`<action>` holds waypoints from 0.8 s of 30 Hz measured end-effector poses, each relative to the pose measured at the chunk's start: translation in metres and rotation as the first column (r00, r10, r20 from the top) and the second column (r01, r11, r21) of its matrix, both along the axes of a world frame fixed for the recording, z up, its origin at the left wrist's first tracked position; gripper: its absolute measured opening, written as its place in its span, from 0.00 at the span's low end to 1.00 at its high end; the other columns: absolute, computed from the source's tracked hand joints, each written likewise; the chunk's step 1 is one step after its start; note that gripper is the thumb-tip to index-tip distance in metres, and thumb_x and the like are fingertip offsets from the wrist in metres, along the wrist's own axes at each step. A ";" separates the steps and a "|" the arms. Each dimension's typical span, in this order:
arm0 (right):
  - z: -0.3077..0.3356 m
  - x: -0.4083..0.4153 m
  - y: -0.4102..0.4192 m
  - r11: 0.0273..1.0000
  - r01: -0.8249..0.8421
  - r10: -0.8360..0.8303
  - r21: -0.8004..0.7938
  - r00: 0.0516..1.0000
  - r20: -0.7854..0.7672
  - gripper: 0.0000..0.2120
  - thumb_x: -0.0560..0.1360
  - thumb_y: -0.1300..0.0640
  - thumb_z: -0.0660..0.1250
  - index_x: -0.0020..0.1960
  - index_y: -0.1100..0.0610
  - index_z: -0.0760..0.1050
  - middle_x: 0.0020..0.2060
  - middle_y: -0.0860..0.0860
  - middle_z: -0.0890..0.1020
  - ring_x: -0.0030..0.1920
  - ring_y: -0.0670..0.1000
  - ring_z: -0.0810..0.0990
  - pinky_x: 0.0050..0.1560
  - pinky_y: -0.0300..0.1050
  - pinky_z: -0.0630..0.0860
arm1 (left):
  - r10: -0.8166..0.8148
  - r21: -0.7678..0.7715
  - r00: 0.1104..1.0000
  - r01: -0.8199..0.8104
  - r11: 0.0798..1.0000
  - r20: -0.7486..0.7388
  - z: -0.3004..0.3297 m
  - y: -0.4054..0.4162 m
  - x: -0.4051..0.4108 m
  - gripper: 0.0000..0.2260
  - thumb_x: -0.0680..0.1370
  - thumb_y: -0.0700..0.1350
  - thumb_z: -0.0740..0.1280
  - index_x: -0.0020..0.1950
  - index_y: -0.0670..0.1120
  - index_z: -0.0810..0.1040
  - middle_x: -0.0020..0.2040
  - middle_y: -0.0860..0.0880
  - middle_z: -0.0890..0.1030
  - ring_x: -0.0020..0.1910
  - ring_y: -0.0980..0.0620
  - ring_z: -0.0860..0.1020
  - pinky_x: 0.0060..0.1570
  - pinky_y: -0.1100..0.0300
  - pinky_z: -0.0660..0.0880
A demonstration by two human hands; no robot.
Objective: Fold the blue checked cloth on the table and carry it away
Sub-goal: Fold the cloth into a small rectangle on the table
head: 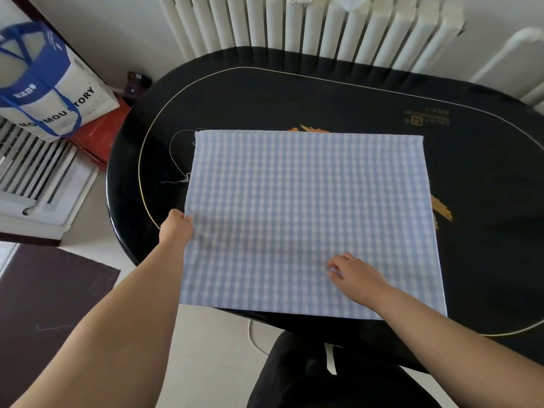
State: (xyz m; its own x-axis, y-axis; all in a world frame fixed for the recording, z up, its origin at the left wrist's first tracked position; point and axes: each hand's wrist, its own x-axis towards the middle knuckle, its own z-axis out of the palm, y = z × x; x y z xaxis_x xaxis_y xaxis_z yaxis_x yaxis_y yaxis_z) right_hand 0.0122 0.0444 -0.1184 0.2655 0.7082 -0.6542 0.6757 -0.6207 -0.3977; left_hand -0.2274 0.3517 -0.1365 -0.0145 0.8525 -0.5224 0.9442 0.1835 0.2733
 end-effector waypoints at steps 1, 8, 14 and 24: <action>0.000 0.000 0.000 1.000 0.001 -0.001 0.002 1.000 0.000 0.15 0.81 0.48 0.53 0.64 0.51 0.70 0.61 0.47 0.72 0.56 0.48 0.75 0.54 0.43 0.73 | -0.004 0.010 1.000 0.004 1.000 -0.004 0.000 0.000 -0.001 0.12 0.82 0.48 0.56 0.60 0.42 0.70 0.45 0.44 0.74 0.36 0.49 0.71 0.33 0.56 0.67; 0.001 -0.002 0.001 1.000 -0.017 0.017 -0.001 1.000 0.012 0.16 0.81 0.49 0.53 0.64 0.52 0.70 0.63 0.48 0.70 0.58 0.49 0.74 0.55 0.44 0.73 | 0.053 0.122 0.998 -0.055 0.991 0.023 0.003 -0.010 -0.001 0.09 0.81 0.50 0.59 0.55 0.46 0.72 0.51 0.45 0.76 0.44 0.45 0.76 0.37 0.53 0.72; 0.001 -0.007 0.000 0.998 -0.066 0.065 0.017 0.996 0.059 0.16 0.81 0.50 0.54 0.66 0.52 0.69 0.65 0.49 0.69 0.64 0.50 0.69 0.60 0.48 0.72 | 0.244 0.097 0.970 -0.245 0.965 0.024 0.006 -0.042 -0.003 0.26 0.76 0.56 0.67 0.68 0.42 0.66 0.67 0.41 0.68 0.65 0.39 0.69 0.60 0.43 0.70; -0.021 -0.059 -0.032 0.743 -0.664 0.653 0.085 0.746 0.128 0.31 0.81 0.52 0.56 0.78 0.51 0.44 0.77 0.46 0.40 0.75 0.52 0.33 0.73 0.54 0.36 | 0.206 0.112 0.952 -0.185 0.976 -0.226 0.002 -0.103 -0.026 0.39 0.74 0.65 0.65 0.68 0.33 0.62 0.66 0.35 0.68 0.66 0.37 0.66 0.65 0.44 0.66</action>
State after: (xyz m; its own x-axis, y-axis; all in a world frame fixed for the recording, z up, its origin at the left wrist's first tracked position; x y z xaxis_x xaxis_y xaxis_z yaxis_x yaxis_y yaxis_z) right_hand -0.0472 0.0122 -0.1389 -0.2465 0.7966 -0.5519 0.9324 0.0396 -0.3592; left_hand -0.2536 0.2488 -0.1349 -0.2987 0.8633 -0.4068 0.9316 0.3563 0.0721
